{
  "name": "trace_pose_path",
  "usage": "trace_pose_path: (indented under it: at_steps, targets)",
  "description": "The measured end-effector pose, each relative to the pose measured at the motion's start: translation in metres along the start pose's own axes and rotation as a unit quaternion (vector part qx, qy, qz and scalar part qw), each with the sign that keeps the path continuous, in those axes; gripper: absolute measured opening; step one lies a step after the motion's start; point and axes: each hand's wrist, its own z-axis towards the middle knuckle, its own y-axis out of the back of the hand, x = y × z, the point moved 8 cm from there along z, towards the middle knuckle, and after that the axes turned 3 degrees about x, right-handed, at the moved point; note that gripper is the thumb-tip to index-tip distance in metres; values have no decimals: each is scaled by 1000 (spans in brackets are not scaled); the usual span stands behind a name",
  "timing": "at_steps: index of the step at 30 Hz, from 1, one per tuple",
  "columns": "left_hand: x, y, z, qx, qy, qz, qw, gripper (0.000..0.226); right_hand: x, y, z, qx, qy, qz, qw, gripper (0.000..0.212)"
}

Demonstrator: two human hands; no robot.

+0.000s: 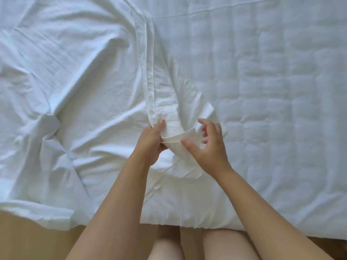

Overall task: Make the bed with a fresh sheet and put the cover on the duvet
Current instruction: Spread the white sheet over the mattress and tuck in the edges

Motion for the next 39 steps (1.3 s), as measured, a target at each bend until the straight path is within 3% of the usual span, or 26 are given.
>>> trace_pose_path:
  at_steps: [4,7,13,18,23,26,28,31,33,35,37,39]
  targets:
    - [4,30,-22,-18,-13,-9,1000,27,2,-42,-6,202,-34,14,979,112]
    - [14,35,-33,4,-1,-15,1000,29,9,-77,-19,287,8,-53,956,110]
    - [23,29,-41,60,13,-125,990,49,22,-69,-12,161,49,-57,984,60]
    - [35,17,-43,66,38,-189,979,46,32,-46,-12,60,77,-5,995,14]
    - [35,16,-40,-2,3,-180,984,30,20,-21,-6,-33,-15,87,996,21]
    - [30,3,-44,49,-25,-101,993,35,19,-37,1,67,-49,55,995,8]
    - [27,-9,-48,86,-56,5,995,33,17,-50,5,121,-73,53,989,26]
    - [19,-16,-50,76,-101,112,986,38,16,-51,13,92,-98,69,989,16]
    - [19,-9,-48,37,-84,89,992,36,12,-43,21,39,-103,58,992,27]
    - [26,9,-43,-59,-46,31,997,31,11,-29,31,-18,-94,35,995,29]
    - [36,35,-40,-196,1,-35,980,25,4,-9,41,-84,-95,1,992,24]
    - [49,54,-42,-278,32,-142,949,23,-11,7,53,-108,-119,-69,985,11]
